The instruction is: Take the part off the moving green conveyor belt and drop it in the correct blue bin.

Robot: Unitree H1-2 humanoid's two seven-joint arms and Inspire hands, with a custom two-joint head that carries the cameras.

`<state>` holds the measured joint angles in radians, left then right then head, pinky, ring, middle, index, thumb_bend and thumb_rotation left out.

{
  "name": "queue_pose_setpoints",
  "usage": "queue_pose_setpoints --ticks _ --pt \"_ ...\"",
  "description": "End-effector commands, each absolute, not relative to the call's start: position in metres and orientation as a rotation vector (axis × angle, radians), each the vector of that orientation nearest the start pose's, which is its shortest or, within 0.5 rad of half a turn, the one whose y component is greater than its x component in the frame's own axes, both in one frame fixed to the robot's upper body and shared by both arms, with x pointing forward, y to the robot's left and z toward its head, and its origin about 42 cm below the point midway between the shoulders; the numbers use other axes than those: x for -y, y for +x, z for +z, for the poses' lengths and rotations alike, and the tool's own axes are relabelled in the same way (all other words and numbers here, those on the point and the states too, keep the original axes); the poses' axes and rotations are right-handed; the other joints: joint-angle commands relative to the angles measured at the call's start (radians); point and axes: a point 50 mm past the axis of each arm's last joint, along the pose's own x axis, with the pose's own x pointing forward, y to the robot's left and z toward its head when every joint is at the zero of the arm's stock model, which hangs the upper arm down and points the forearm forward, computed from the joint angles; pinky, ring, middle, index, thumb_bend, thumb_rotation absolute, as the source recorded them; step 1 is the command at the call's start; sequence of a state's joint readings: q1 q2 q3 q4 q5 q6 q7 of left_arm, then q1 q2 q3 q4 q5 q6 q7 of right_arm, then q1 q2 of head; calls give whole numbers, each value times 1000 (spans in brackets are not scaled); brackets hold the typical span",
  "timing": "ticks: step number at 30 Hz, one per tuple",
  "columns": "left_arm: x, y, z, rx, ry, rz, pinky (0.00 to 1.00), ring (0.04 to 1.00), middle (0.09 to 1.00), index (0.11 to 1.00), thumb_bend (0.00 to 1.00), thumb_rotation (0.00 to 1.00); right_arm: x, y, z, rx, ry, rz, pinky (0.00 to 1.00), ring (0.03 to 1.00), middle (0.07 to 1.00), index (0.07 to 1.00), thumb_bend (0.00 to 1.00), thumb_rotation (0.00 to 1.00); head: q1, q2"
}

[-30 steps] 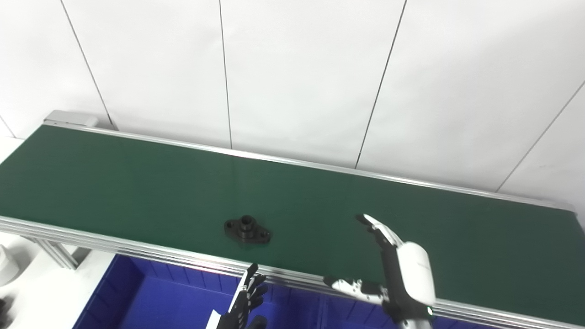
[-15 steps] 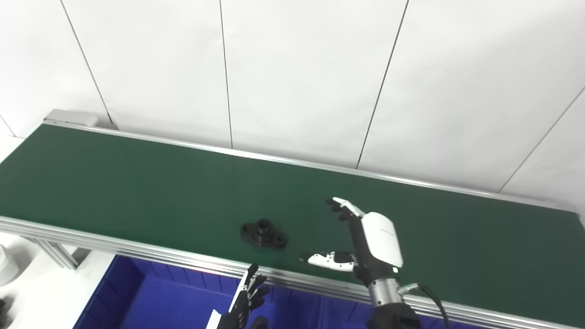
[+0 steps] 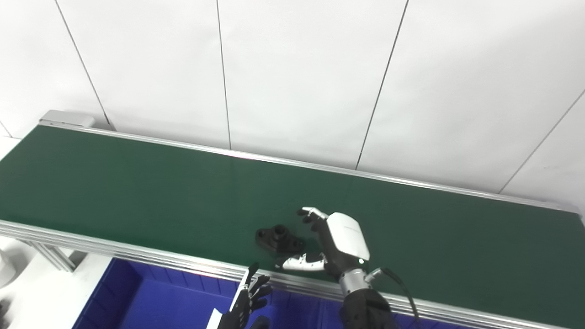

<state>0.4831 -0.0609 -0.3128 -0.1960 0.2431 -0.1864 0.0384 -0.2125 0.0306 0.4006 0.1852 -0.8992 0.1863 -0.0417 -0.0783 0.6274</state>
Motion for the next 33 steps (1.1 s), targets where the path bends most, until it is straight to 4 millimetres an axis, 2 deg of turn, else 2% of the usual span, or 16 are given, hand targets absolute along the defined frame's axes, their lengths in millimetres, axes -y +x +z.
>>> queue_pose_setpoints --ticks 1,5,8,11,12,13,14,15,16,19,25,33 --pt "-104 123 94 29 -2 -146 833 872 920 1000 653 960 71 336 114 138 -979 263 702 679 734 781 936 389 1 1" --pt "-103 122 96 24 -5 -144 828 868 917 1000 680 969 63 332 97 138 -1011 293 696 672 719 769 932 410 10 6" --pt "-102 121 97 23 -8 -145 826 867 915 1000 678 970 59 329 82 108 -1030 311 653 650 696 737 920 349 13 9" --pt "-102 120 98 22 -14 -142 827 866 916 1000 664 957 58 325 67 96 -1057 326 520 554 622 679 884 296 13 13" --pt "-102 120 98 21 -16 -140 825 863 911 1000 663 948 58 324 63 98 -1064 326 430 474 539 610 841 226 13 13" --pt "-102 119 98 22 -15 -140 825 862 909 1000 662 945 59 322 56 99 -1072 325 400 447 511 586 827 201 12 14" --pt "-102 119 99 22 -14 -139 822 860 908 1000 653 945 60 320 51 98 -1080 325 330 381 452 537 678 168 10 14" --pt "-102 119 99 22 -14 -139 820 859 906 1000 642 944 61 319 47 93 -1092 328 263 321 394 502 572 140 10 14" --pt "-102 118 99 21 -14 -139 820 859 906 1000 636 944 63 318 44 84 -1107 331 253 316 388 500 542 86 9 14" --pt "-103 118 100 20 -13 -139 820 859 906 1000 637 945 69 318 39 29 -1136 345 249 319 395 505 525 14 8 19" --pt "-104 118 101 19 -13 -139 817 858 905 1000 643 949 80 319 34 -37 -1150 349 317 399 426 518 522 0 3 26" --pt "-106 119 102 28 -6 -138 823 858 904 1000 627 958 86 319 34 -71 -1116 329 297 376 419 514 524 0 -13 32"
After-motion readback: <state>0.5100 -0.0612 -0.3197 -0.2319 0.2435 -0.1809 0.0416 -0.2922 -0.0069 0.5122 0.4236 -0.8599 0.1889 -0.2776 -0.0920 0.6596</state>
